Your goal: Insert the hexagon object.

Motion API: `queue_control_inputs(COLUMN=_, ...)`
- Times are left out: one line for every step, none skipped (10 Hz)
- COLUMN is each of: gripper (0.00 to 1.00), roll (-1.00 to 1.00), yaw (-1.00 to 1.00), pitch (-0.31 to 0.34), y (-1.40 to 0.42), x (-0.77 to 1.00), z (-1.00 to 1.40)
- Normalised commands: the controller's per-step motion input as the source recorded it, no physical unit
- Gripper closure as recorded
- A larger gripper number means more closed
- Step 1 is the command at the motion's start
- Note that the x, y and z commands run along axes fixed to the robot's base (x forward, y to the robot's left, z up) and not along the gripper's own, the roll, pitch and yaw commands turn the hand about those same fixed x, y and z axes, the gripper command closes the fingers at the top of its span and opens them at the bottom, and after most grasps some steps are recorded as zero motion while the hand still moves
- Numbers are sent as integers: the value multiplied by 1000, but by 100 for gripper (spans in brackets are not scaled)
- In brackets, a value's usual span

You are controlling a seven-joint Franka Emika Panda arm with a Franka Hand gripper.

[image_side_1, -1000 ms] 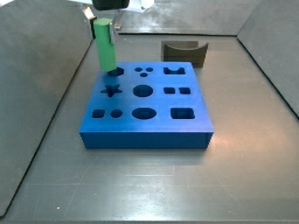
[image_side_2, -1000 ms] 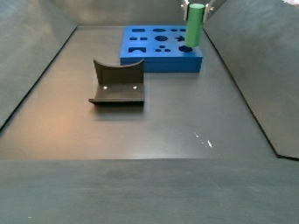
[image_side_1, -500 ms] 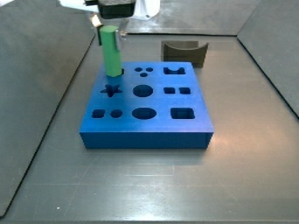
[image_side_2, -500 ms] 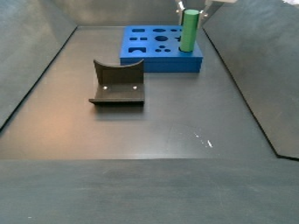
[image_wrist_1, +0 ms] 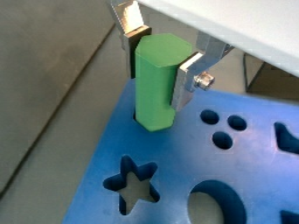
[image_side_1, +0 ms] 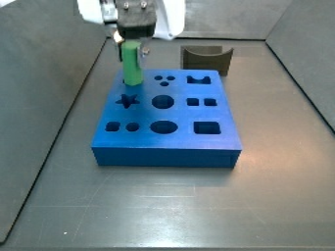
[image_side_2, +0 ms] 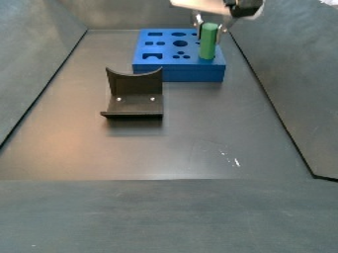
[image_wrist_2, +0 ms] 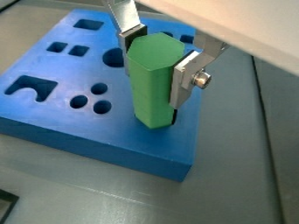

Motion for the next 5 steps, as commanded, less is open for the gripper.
queue_control_inputs(gripper=100, roll=94, yaw=-149, pitch=-331, y=-114, x=-103, z=-411)
queue_control_inputs(gripper=100, roll=294, yaw=0, pitch=-367, y=-271, x=-120, z=-240)
queue_control_inputs(gripper=100, roll=409, yaw=0, pitch=-310, y=-337, x=-60, z=-154)
queue_control_inputs(gripper=100, roll=146, yaw=0, pitch=-147, y=-174, x=0, z=-26)
queue_control_inputs(gripper=100, roll=0, yaw=0, pitch=0, y=0, x=0, z=0)
